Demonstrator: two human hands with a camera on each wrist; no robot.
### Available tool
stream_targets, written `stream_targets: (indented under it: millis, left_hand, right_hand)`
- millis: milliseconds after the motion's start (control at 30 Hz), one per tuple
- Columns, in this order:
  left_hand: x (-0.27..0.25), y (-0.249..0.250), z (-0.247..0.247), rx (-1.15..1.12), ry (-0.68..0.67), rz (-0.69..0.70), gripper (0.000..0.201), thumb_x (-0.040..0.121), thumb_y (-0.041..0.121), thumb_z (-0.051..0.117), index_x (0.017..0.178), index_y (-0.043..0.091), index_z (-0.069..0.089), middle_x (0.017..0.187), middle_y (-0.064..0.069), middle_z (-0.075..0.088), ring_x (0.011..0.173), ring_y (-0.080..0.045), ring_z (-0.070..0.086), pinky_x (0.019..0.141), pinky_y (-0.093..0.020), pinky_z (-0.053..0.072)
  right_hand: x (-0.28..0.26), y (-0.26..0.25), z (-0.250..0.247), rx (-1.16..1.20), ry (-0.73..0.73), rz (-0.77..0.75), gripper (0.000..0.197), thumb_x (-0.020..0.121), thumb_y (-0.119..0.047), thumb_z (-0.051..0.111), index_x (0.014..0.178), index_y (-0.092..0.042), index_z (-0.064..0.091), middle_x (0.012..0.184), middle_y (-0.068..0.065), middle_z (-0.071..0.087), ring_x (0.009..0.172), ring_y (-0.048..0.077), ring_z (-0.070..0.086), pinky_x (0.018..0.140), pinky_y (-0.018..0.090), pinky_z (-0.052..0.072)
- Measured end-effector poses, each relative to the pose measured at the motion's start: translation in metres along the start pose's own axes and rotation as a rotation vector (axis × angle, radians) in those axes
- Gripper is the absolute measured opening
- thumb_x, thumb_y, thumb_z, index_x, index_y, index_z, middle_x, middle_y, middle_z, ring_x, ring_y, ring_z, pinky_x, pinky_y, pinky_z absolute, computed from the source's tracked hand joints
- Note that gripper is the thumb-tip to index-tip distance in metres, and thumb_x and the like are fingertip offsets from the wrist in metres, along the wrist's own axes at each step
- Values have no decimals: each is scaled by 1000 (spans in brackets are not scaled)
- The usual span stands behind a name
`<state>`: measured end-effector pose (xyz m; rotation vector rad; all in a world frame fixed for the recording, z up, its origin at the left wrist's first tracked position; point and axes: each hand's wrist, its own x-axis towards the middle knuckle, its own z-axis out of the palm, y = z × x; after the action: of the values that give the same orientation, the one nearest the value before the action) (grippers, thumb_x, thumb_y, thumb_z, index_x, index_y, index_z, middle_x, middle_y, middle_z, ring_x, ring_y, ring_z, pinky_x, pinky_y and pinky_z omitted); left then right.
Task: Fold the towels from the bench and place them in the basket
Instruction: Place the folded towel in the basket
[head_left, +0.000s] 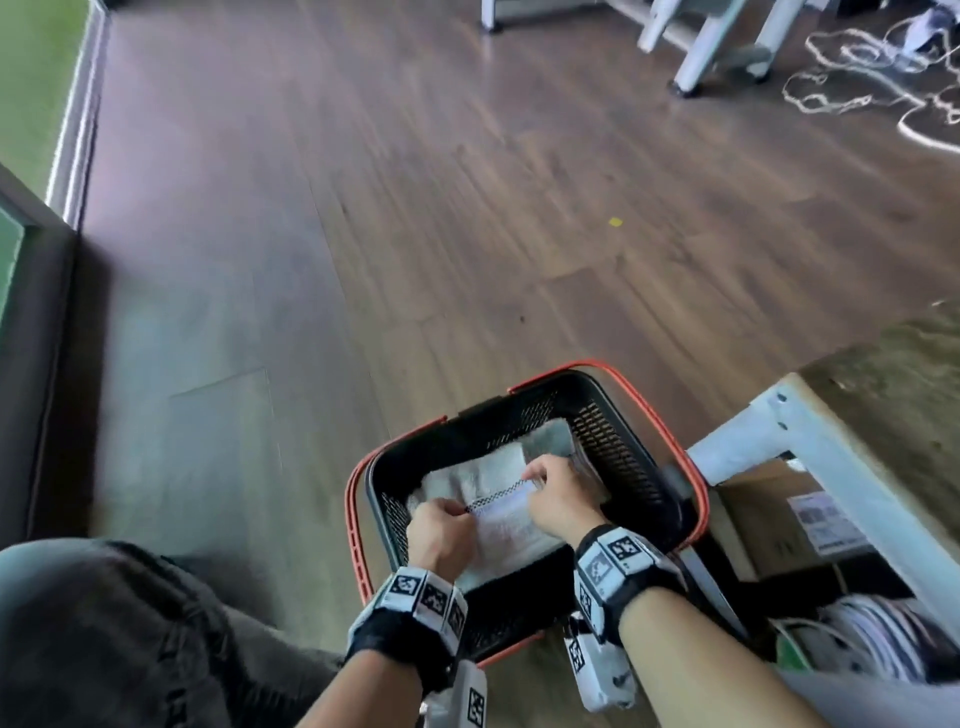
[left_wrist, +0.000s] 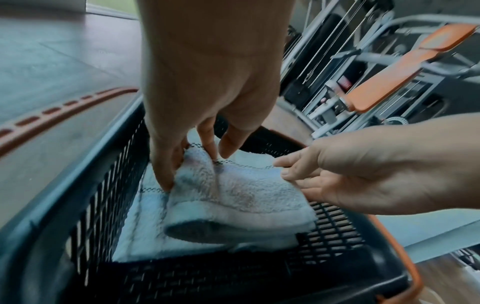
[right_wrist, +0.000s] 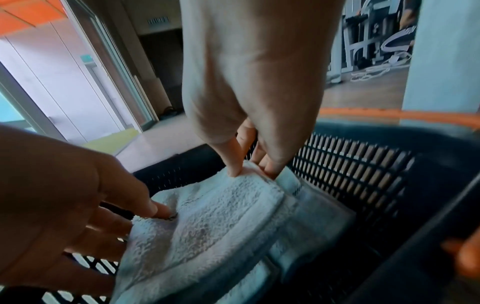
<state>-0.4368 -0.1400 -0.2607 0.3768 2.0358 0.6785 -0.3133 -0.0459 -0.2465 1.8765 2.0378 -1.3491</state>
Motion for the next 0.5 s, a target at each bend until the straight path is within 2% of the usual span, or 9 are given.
stream_targets:
  millis: [33, 100, 200, 300, 367, 433, 467, 500]
  left_hand:
    - [10, -4, 5, 20, -4, -28, 11, 70, 12, 57, 71, 12, 69, 73, -8, 71, 73, -28, 68, 69, -29, 55]
    - [28, -13, 13, 42, 8, -85, 32, 63, 22, 57, 89, 10, 70, 86, -11, 73, 83, -29, 70, 76, -34, 59]
    - [52, -30, 26, 78, 29, -138, 45, 65, 33, 63, 98, 3, 69, 95, -15, 73, 88, -30, 70, 80, -36, 59]
    - [55, -26, 27, 61, 39, -174, 42, 74, 22, 64, 105, -6, 65, 100, -20, 71, 94, -32, 68, 84, -37, 58]
    - [54, -23, 28, 61, 41, -222, 38, 81, 12, 63, 110, -12, 61, 106, -23, 67, 101, -33, 66, 89, -34, 55]
    - [55, -21, 28, 60, 27, -271, 36, 81, 6, 61, 111, -13, 59, 107, -25, 66, 101, -34, 65, 90, -33, 55]
    - [56, -21, 28, 53, 12, -277, 32, 81, 5, 59, 108, -11, 59, 103, -23, 65, 95, -33, 65, 85, -27, 56]
    - [54, -19, 28, 53, 8, -278, 24, 84, 3, 56, 104, -9, 57, 95, -19, 63, 85, -29, 63, 75, -17, 56]
  right_hand:
    - [9, 2, 8, 11, -42, 8, 37, 87, 1, 49, 116, -19, 61, 120, 2, 62, 107, 21, 58, 84, 26, 46]
    - [25, 4, 23, 32, -101, 20, 42, 88, 3, 47, 122, -18, 59, 127, 6, 59, 109, 23, 57, 93, 33, 50]
    - [41, 3, 37, 0, -169, 18, 43, 91, 1, 47, 130, -15, 57, 134, 11, 58, 118, 27, 57, 96, 31, 47]
    - [54, 0, 48, -22, -228, 21, 44, 94, 0, 47, 135, -11, 55, 140, 12, 56, 127, 27, 53, 98, 26, 42]
    - [61, -1, 54, -36, -277, 49, 46, 95, -3, 46, 139, -10, 51, 144, 13, 53, 131, 28, 51, 102, 28, 40]
    - [65, -2, 58, -64, -330, 76, 49, 95, -5, 45, 143, -10, 48, 147, 14, 49, 134, 30, 48, 107, 31, 39]
    - [64, -3, 58, -78, -344, 82, 51, 94, -6, 45, 145, -10, 46, 149, 14, 48, 135, 30, 47, 108, 32, 38]
    - [65, -4, 58, -89, -349, 81, 53, 94, -7, 45, 146, -11, 45, 151, 13, 47, 137, 30, 46, 110, 33, 38]
